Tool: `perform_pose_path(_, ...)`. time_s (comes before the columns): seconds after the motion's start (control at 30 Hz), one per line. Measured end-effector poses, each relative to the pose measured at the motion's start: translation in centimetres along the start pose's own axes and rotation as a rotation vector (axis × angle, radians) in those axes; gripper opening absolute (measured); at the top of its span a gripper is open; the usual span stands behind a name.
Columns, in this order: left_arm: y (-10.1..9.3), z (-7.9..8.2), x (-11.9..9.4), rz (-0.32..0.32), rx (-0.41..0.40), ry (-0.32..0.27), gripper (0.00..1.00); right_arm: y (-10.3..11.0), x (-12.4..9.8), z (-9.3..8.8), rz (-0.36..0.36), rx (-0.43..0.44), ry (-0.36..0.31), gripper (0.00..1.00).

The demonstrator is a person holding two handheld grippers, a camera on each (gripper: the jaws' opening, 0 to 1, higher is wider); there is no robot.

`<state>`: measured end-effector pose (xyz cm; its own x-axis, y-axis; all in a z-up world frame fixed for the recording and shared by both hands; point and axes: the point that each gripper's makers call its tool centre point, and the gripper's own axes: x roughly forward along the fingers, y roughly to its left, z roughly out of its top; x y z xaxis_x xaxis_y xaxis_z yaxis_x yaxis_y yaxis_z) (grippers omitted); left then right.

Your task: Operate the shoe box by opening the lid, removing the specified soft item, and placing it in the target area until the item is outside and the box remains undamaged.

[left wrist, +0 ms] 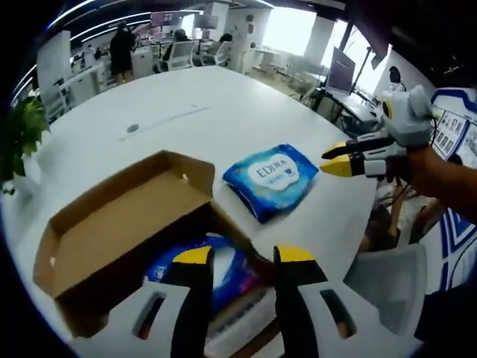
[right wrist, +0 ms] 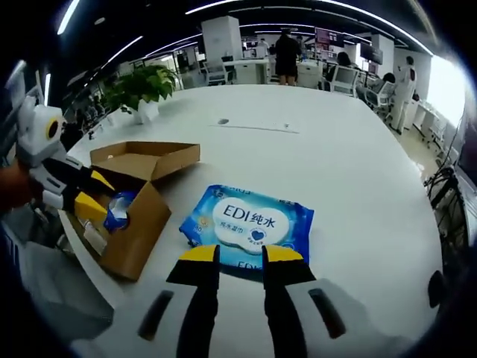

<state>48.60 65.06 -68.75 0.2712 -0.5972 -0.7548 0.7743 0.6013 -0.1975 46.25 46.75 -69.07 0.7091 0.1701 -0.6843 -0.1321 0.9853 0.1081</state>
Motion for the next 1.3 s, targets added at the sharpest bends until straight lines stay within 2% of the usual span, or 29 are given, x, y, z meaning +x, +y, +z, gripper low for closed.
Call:
perform_pose_path(0.17,2.8,-2.3,-1.2,0.045,-0.048,0.013,0.29,2.2,0.1,0.2,0.016,-0.03,0.007,0.19)
perform_pose_path(0.37,5.1,-3.7,-1.6,0.113,-0.078,0.02,0.29,4.1,0.3,-0.1,0.038,-0.036,0.019,0.18)
perform_pose_path(0.53,7.1,-4.8,-0.6,0.169,-0.093,0.049,0.29,5.4,0.6,-0.3,0.054,-0.054,0.033,0.17)
perform_pose_path(0.6,7.7,-5.1,-0.2,0.171,-0.114,0.05,0.29,5.7,0.6,-0.4,0.059,-0.054,0.035,0.16)
perform_pose_path(0.63,8.1,-5.6,0.1,0.182,-0.121,0.069,0.29,5.7,0.5,-0.4,0.061,-0.057,0.034,0.16)
perform_pose_path(0.83,8.5,-5.9,0.8,0.188,-0.17,0.07,0.27,5.4,0.6,-0.7,0.061,-0.054,0.042,0.17)
perform_pose_path(1.13,8.3,-6.4,0.8,0.198,-0.178,0.095,0.2,4.8,0.9,-1.1,0.063,-0.046,0.052,0.16)
perform_pose_path(1.3,8.8,-6.6,0.8,0.203,-0.185,0.099,0.21,4.7,1.2,-1.1,0.066,-0.046,0.057,0.16)
